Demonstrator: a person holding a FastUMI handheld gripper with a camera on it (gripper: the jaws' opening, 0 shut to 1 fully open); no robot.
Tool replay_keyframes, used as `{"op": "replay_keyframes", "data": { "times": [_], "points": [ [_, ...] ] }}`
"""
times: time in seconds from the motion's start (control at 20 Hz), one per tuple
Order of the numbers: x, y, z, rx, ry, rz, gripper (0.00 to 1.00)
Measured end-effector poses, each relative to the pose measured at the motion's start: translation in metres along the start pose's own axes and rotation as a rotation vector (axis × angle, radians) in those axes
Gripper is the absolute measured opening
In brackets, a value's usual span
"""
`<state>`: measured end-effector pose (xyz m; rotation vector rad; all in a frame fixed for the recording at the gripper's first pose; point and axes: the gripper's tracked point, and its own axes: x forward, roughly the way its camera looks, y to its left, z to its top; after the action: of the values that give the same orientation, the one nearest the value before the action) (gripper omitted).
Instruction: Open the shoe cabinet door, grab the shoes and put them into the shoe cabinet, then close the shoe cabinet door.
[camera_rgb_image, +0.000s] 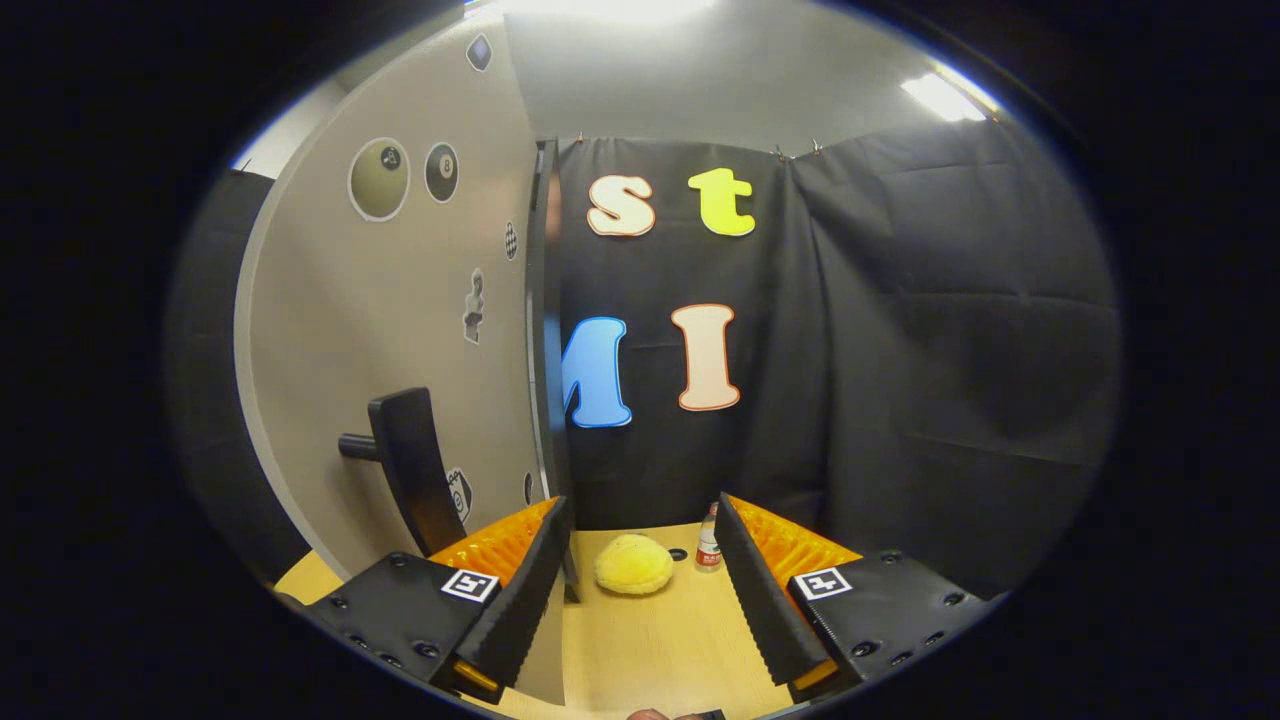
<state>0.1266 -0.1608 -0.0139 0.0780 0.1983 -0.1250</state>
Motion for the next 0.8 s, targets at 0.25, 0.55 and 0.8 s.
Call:
{"op": "replay_keyframes", "data": {
  "times": [0.25,0.55,0.8],
  "points": [
    [-0.008,0.059,-0.002,-0.001,0.023,0.031,0.92],
    [-0.004,0.131,-0.001,-0.036,0.042,0.073,0.92],
    [-0.002,0.191,0.006,-0.049,0.018,0.126,0.93]
  ]
}}
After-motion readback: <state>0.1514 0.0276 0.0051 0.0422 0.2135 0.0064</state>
